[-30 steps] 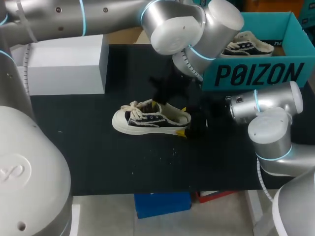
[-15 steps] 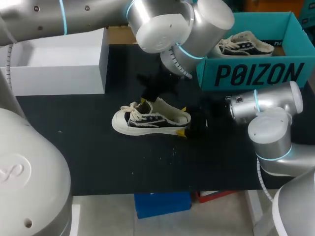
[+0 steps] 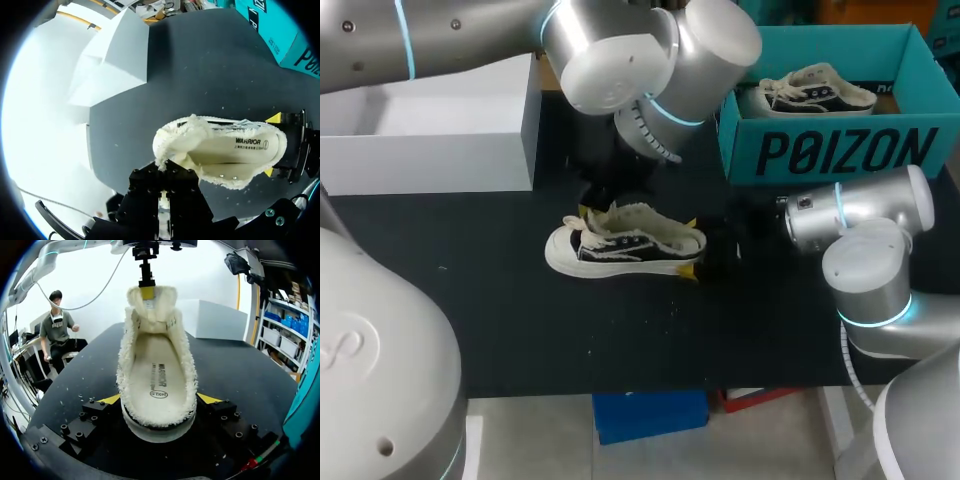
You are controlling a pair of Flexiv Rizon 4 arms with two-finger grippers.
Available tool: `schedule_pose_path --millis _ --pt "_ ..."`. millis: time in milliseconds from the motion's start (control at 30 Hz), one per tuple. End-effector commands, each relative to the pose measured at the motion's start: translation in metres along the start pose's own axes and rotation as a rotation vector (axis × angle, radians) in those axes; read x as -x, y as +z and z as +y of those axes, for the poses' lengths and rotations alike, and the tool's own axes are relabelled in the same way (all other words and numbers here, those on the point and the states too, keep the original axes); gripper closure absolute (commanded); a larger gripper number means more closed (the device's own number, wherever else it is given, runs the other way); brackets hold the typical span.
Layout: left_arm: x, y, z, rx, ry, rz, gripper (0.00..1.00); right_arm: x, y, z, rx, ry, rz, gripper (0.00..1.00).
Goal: Take the shoe out of the shoebox, open the shoe tongue, remove and reinsert the insole, then place the shoe into the shoebox
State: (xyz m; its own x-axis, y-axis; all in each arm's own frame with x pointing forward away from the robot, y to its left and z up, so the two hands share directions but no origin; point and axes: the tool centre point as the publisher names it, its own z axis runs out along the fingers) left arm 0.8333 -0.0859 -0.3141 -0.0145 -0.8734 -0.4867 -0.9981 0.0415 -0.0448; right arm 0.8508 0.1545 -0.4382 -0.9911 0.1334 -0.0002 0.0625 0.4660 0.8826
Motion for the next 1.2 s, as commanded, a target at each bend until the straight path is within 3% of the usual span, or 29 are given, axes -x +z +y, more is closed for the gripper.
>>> schedule_pose_path --millis 33,267,300,333,367,400,800,1200 --pt "0.015 0.009 0.007 0.001 -0.012 0.019 1.0 0.001 0.0 -0.002 -0.004 0.003 -0.004 1.0" --pt "0.029 0.02 0.013 0.017 -0.046 0.015 1.0 0.001 0.0 -0.002 -0.004 0.003 -0.004 1.0" --pt "0.03 0.022 0.013 0.02 -0.05 0.013 0.9 0.001 0.0 -0.002 -0.004 0.003 -0.004 1.0" --pt "0.032 0.023 0.013 0.023 -0.053 0.012 0.58 0.001 0.0 -0.002 -0.004 0.003 -0.004 1.0" --pt "0.032 0.024 0.014 0.025 -0.054 0.012 0.08 0.001 0.0 -0.002 -0.004 0.003 -0.004 1.0" --pt "0.033 0.025 0.014 0.027 -0.056 0.012 0.0 0.001 0.0 -0.002 -0.004 0.003 -0.004 1.0" --pt "0.05 0.033 0.019 0.036 -0.095 0.015 0.0 0.001 0.0 -0.002 -0.004 0.003 -0.004 1.0" --pt "0.061 0.064 0.029 0.102 -0.14 0.031 0.0 0.001 0.0 -0.002 -0.004 0.003 -0.004 1.0"
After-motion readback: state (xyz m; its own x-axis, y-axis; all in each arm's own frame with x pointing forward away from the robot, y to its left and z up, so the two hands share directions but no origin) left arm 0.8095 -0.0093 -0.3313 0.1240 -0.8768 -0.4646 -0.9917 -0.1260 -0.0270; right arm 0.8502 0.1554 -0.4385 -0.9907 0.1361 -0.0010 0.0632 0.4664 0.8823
